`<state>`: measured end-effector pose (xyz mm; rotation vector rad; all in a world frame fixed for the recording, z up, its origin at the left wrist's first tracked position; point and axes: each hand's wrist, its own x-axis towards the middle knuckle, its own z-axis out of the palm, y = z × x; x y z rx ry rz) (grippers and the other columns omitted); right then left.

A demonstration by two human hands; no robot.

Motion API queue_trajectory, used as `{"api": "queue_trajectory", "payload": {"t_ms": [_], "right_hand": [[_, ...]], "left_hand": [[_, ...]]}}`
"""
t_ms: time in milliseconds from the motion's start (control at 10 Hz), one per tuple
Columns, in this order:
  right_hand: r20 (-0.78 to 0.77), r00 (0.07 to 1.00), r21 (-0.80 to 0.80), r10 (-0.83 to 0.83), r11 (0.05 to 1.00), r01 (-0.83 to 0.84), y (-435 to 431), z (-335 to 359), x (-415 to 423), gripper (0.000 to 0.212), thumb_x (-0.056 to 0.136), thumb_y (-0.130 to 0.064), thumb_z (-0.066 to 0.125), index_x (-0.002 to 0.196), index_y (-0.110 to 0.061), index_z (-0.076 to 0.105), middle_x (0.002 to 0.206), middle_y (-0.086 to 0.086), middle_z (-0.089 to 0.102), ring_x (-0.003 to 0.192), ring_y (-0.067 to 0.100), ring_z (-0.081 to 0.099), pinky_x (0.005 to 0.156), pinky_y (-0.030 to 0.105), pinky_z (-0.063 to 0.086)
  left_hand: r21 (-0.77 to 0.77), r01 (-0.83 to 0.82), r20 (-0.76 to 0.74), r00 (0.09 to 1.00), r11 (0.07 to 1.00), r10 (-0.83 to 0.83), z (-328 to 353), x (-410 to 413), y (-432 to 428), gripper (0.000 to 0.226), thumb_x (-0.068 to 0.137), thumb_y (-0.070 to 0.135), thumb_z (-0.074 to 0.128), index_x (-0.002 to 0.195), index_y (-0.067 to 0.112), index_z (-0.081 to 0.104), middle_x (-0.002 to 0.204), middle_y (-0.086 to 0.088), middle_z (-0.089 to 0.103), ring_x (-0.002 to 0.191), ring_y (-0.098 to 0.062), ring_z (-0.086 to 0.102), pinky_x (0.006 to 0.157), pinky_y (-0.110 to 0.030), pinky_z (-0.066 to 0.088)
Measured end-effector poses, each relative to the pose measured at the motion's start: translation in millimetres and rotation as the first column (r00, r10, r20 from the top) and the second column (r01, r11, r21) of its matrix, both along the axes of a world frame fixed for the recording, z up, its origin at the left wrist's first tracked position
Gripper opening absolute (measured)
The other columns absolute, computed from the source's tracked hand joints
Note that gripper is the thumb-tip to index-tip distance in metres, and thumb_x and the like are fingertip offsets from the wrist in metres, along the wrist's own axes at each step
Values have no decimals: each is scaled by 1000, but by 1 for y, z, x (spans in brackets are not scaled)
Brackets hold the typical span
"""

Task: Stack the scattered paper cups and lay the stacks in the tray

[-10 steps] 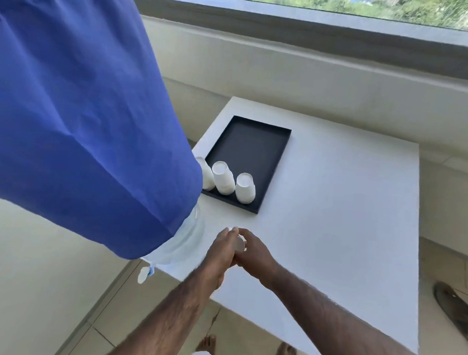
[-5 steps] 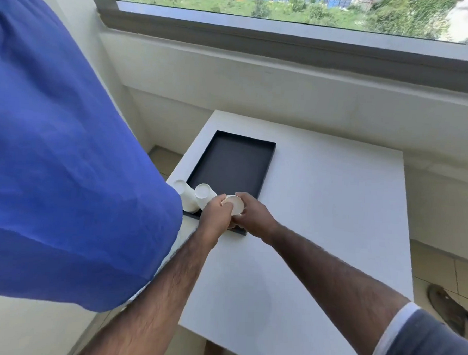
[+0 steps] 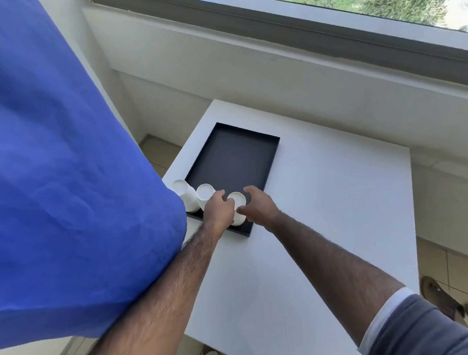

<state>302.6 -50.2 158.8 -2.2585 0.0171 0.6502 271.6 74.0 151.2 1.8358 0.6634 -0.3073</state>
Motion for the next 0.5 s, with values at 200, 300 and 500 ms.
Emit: {"api": "queue_trajectory", "payload": {"t_ms": [200,300,500], "right_hand": [[19,999,-45,-46,998,47,-8,-15,7,55,91,-10,59,146,-12,49,137,9,60,112,27,66,89,37,57],[21,997,-71,-69,995,71,-24,-24,-5,52,92,-15,59,144,-13,51,136,5,61,102,21,64,84,32,53],[-118,981,-235,-154,964,123,-91,-81,-84,44,94,-29,59,136,-17,57,128,3,66,104,21,65,91,31,52]], "left_hand": [[185,16,34,999,983,-23,-17,2,3,48,95,13,57,143,9,55,141,-14,56,125,-29,59,105,-35,47],[202,23,28,999,979,-29,-28,0,1,48,93,7,58,141,6,56,140,-16,60,126,-31,58,106,-40,49],[320,-55,144,989,946,8,-24,-20,-4,46,94,4,54,140,4,55,140,-16,53,125,-34,53,96,-35,44]]}}
